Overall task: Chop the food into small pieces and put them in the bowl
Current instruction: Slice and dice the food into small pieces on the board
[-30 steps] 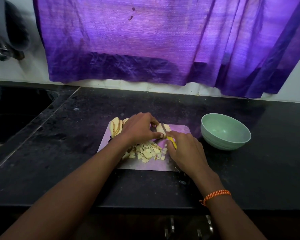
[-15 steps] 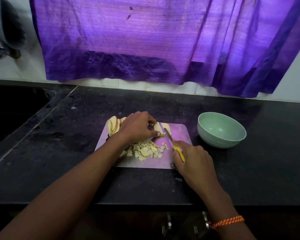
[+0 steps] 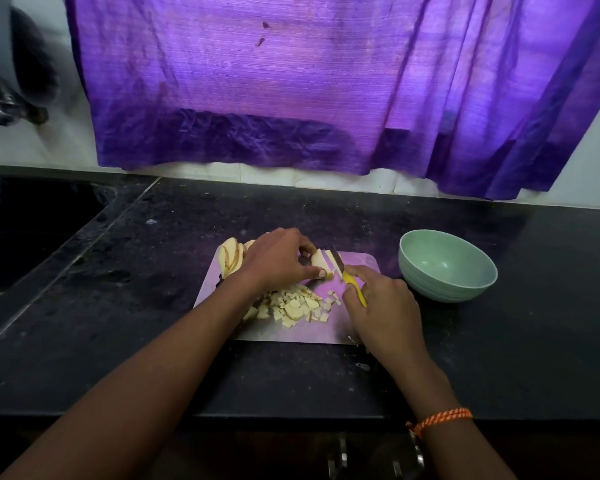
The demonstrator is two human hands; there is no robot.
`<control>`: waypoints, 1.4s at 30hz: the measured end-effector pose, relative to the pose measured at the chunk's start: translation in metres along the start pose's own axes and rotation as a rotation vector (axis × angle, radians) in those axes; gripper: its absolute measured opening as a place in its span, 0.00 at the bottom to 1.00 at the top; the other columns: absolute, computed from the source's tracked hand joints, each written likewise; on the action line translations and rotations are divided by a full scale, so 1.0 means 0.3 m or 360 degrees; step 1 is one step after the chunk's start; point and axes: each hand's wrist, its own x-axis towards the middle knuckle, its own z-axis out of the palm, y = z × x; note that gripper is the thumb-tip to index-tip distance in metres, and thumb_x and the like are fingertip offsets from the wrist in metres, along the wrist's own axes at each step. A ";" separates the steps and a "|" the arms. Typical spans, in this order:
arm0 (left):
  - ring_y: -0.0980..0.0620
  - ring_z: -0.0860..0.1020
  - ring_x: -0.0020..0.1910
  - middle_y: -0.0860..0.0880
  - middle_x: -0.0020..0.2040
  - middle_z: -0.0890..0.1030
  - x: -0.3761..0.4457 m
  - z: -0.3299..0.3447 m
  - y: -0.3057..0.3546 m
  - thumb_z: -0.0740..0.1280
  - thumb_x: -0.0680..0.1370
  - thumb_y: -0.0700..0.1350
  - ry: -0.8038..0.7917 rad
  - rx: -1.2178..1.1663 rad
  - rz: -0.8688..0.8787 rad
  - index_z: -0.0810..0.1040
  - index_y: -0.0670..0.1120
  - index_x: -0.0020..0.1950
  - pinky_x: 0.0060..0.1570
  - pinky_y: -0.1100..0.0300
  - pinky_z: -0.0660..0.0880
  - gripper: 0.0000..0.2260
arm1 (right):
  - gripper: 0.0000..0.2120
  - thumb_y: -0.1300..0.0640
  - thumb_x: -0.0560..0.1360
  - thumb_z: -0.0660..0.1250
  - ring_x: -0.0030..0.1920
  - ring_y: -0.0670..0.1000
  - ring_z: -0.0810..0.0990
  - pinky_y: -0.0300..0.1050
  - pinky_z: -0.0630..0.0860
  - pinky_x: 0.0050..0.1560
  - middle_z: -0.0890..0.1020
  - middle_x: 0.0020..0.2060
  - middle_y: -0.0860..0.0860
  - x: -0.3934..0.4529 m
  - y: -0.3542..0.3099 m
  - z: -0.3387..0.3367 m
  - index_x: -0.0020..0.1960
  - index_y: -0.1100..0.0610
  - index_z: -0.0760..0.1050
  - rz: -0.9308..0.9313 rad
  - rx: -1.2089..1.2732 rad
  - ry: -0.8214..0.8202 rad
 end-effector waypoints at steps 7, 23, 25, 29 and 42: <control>0.56 0.81 0.52 0.57 0.57 0.86 0.009 0.007 -0.007 0.78 0.72 0.67 0.0017 -0.0004 -0.0030 0.86 0.54 0.64 0.36 0.64 0.67 0.26 | 0.17 0.49 0.81 0.62 0.46 0.54 0.80 0.51 0.79 0.45 0.84 0.49 0.53 0.036 -0.049 0.012 0.69 0.45 0.76 -0.0052 -0.0010 -0.0054; 0.54 0.82 0.53 0.55 0.57 0.86 0.005 0.008 0.003 0.78 0.73 0.65 0.0023 0.0027 -0.0055 0.86 0.53 0.63 0.39 0.61 0.70 0.24 | 0.19 0.48 0.83 0.63 0.51 0.51 0.80 0.50 0.80 0.50 0.84 0.56 0.52 0.064 -0.027 0.018 0.73 0.46 0.74 -0.0137 -0.0070 -0.0209; 0.54 0.82 0.53 0.55 0.57 0.86 0.004 0.008 0.005 0.78 0.73 0.65 0.0014 0.0030 -0.0072 0.86 0.54 0.64 0.41 0.59 0.71 0.25 | 0.19 0.48 0.83 0.62 0.51 0.51 0.80 0.50 0.80 0.50 0.84 0.55 0.52 0.062 -0.025 0.019 0.73 0.45 0.74 -0.0149 -0.0080 -0.0216; 0.53 0.82 0.54 0.55 0.57 0.86 0.001 0.006 0.009 0.78 0.73 0.64 0.0002 0.0032 -0.0089 0.86 0.54 0.64 0.44 0.58 0.74 0.23 | 0.19 0.47 0.82 0.61 0.49 0.51 0.80 0.52 0.80 0.50 0.83 0.52 0.51 0.032 -0.013 0.014 0.72 0.43 0.73 -0.0158 -0.0093 -0.0244; 0.53 0.81 0.54 0.54 0.58 0.85 -0.007 -0.006 0.021 0.78 0.75 0.62 -0.0008 0.0029 -0.0062 0.85 0.52 0.65 0.47 0.58 0.72 0.23 | 0.23 0.40 0.80 0.59 0.43 0.51 0.79 0.51 0.79 0.45 0.84 0.45 0.50 -0.092 0.069 -0.033 0.72 0.42 0.74 -0.0069 0.0037 -0.0151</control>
